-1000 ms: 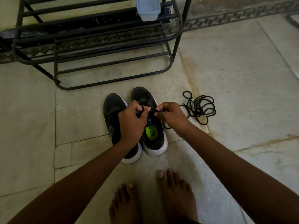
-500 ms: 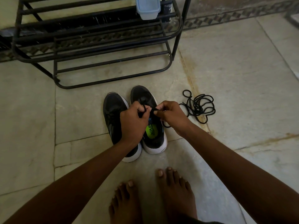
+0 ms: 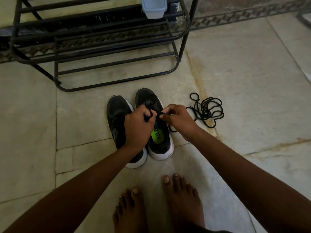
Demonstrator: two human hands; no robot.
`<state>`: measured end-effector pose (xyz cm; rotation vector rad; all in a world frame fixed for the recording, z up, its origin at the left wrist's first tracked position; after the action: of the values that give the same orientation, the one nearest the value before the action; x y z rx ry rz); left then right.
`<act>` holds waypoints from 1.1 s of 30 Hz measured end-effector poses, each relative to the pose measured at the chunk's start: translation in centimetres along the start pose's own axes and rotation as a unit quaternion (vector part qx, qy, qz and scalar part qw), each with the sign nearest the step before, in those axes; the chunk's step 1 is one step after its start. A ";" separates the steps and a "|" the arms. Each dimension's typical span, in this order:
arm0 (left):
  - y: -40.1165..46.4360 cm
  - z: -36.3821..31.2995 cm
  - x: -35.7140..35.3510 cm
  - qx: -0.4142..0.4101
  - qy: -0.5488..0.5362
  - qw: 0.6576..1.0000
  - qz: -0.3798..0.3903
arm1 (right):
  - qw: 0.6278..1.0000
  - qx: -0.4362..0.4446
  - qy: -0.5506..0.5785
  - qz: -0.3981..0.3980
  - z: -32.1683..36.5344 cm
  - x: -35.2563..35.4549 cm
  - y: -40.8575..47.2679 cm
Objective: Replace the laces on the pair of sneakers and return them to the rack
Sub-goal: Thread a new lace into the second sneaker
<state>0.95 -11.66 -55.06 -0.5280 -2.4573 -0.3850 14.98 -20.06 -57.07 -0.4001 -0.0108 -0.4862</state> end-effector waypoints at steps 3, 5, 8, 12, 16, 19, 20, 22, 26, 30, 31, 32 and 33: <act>0.3 0.0 0.0 -0.020 0.021 0.999 0.021 | 1.000 0.001 -0.001 0.003 0.2 0.1 -0.1; 0.5 0.1 0.0 -0.036 0.031 0.998 0.037 | 1.000 -0.002 0.001 0.002 0.2 0.1 -0.1; 0.8 0.1 0.1 -0.045 0.033 0.997 0.048 | 1.000 -0.004 -0.001 -0.001 0.2 0.1 -0.2; 1.0 -0.3 0.3 -0.049 0.038 0.997 0.047 | 1.000 -0.008 0.000 0.003 0.2 0.1 -0.1; 1.1 -0.2 0.3 -0.027 0.013 0.998 0.061 | 1.000 -0.014 -0.004 0.001 0.1 0.2 0.0; 1.2 0.0 0.5 0.013 -0.020 0.997 0.068 | 1.000 -0.027 0.005 0.000 0.0 0.1 0.0; 1.3 0.1 0.4 0.024 -0.030 0.997 0.074 | 1.000 -0.029 0.008 0.000 -0.1 0.1 0.1; 1.3 0.1 0.3 0.035 -0.037 0.996 0.079 | 1.000 -0.026 0.009 -0.001 0.0 0.1 0.1; 1.4 0.2 0.2 0.037 -0.028 0.996 0.079 | 1.000 -0.024 0.015 0.001 -0.1 0.1 0.2; 1.4 0.1 0.2 0.029 -0.019 0.996 0.080 | 0.999 -0.024 0.021 -0.007 -0.3 0.1 0.2; 1.5 0.0 0.2 0.022 -0.013 0.996 0.082 | 1.000 -0.019 0.020 -0.009 -0.2 0.1 0.2; 1.6 -0.1 0.3 0.012 -0.004 0.996 0.085 | 1.000 -0.013 0.018 -0.010 -0.2 0.0 0.1; 1.7 -0.3 0.3 -0.004 0.008 0.996 0.088 | 1.000 -0.006 0.013 -0.011 0.0 0.0 0.0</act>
<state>1.62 -10.22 -54.38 -0.7349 -2.3728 -0.3250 14.99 -20.08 -57.11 -0.4047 0.0133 -0.5133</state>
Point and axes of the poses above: each hand's wrist, its own y-axis towards the middle knuckle, its own x-axis out of the back of the hand, z = x × y, the point moved 4 cm from there along y, towards the middle knuckle, and after that the axes turned 6 degrees about x, right-handed, at the moved point
